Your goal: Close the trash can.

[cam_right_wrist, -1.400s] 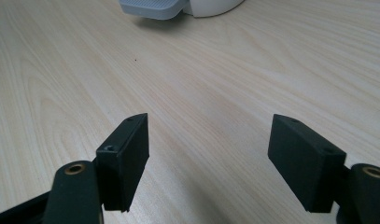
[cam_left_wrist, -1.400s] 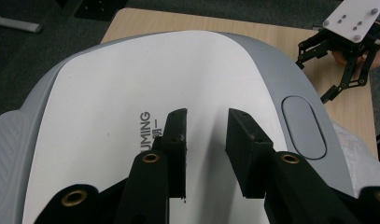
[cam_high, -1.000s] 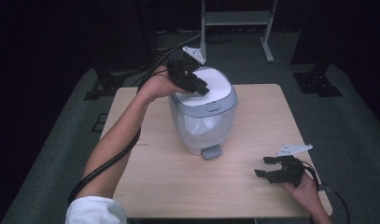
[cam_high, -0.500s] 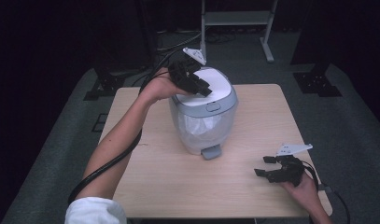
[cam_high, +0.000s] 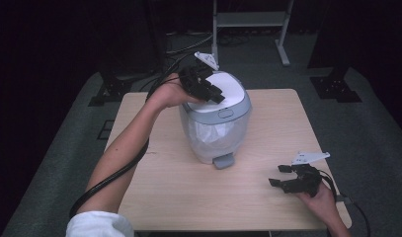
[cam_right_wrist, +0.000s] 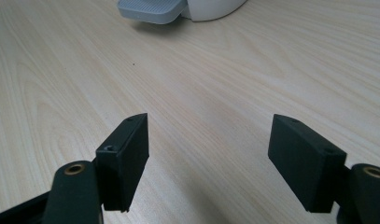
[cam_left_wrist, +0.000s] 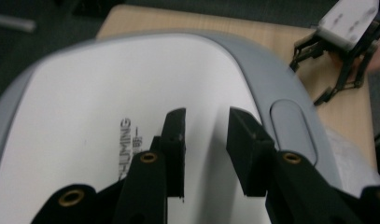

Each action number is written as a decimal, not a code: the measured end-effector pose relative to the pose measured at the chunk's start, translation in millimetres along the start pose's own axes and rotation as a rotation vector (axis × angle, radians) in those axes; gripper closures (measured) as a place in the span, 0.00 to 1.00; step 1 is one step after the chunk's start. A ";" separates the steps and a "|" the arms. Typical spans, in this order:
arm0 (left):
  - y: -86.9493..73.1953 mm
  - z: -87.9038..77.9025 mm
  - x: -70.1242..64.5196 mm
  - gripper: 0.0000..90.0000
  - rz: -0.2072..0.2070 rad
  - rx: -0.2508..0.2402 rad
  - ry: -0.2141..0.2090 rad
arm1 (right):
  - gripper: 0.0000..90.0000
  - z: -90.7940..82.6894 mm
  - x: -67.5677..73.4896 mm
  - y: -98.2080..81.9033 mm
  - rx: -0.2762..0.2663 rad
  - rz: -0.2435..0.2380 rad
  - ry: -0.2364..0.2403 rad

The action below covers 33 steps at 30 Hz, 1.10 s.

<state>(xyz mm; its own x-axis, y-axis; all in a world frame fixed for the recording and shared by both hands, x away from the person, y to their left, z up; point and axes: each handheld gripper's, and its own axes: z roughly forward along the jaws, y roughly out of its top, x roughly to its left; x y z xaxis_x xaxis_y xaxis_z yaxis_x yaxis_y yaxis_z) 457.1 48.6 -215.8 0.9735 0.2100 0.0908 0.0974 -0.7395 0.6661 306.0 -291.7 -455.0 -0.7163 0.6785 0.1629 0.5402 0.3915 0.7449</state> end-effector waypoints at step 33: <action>-28.9 -45.0 -14.5 0.50 -0.054 -0.049 0.053 | 0.31 -9.1 -0.5 -2.7 -0.021 0.010 -0.022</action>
<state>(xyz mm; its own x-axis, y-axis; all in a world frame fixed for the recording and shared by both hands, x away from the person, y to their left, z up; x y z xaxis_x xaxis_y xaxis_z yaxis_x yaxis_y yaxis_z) 430.8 95.7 -203.1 0.9546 0.2834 0.0919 0.1382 -0.6944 0.7062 300.8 -298.8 -451.3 -0.7013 0.6956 0.1562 0.5376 0.3721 0.7566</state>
